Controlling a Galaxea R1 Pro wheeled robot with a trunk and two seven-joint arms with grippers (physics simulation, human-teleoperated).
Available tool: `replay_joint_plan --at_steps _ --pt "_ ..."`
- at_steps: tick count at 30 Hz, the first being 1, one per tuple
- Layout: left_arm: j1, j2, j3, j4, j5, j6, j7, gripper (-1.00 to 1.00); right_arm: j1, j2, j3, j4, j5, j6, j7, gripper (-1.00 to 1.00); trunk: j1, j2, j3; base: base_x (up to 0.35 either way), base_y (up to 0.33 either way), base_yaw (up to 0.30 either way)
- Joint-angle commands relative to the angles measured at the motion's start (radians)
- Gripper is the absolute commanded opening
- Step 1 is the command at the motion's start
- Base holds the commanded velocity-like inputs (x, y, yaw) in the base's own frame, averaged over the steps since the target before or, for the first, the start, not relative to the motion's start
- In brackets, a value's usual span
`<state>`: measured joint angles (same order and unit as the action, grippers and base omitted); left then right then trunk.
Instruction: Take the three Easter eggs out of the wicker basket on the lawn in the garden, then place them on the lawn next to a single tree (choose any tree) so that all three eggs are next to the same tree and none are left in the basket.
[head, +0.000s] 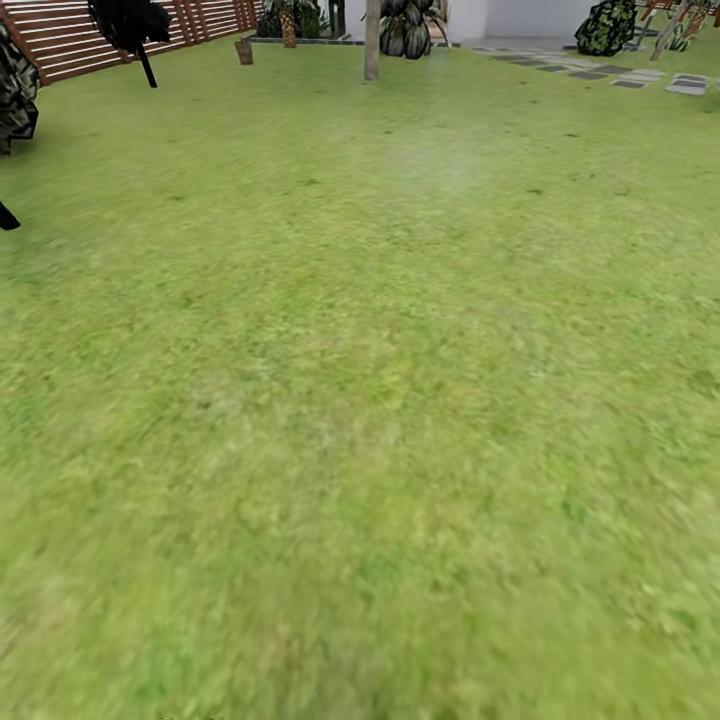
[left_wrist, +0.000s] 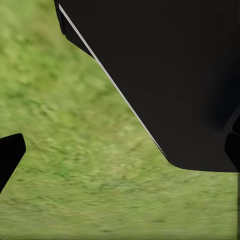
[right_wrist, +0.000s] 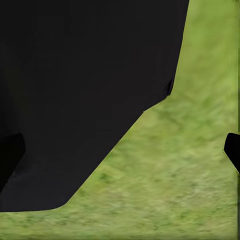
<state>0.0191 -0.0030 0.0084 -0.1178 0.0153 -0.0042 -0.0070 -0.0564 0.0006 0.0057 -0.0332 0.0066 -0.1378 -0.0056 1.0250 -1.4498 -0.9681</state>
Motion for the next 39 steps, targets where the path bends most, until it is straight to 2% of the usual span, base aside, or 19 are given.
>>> replay_joint_plan --at_steps 1,14,27,39 --pt "0.001 0.000 0.001 -0.002 0.002 0.000 -0.001 1.00 0.000 0.001 0.000 0.001 0.001 -0.003 -0.001 1.00 0.000 0.000 0.000 0.000 0.000 0.237" --pt "0.001 0.000 0.001 -0.002 0.002 0.000 -0.001 1.00 0.000 -0.001 0.000 0.001 0.001 -0.003 -0.002 1.00 0.000 0.000 0.002 0.000 0.000 0.258" --pt "0.001 0.000 0.001 -0.002 0.002 0.000 -0.001 1.00 0.000 -0.001 0.000 0.001 0.001 -0.037 -0.001 1.00 0.000 0.000 0.016 0.000 0.000 0.012" --pt "0.001 0.000 0.001 -0.002 0.002 0.000 -0.001 1.00 0.000 -0.001 0.000 0.001 0.001 -0.039 -0.001 1.00 0.000 0.000 0.035 0.000 0.000 0.000"
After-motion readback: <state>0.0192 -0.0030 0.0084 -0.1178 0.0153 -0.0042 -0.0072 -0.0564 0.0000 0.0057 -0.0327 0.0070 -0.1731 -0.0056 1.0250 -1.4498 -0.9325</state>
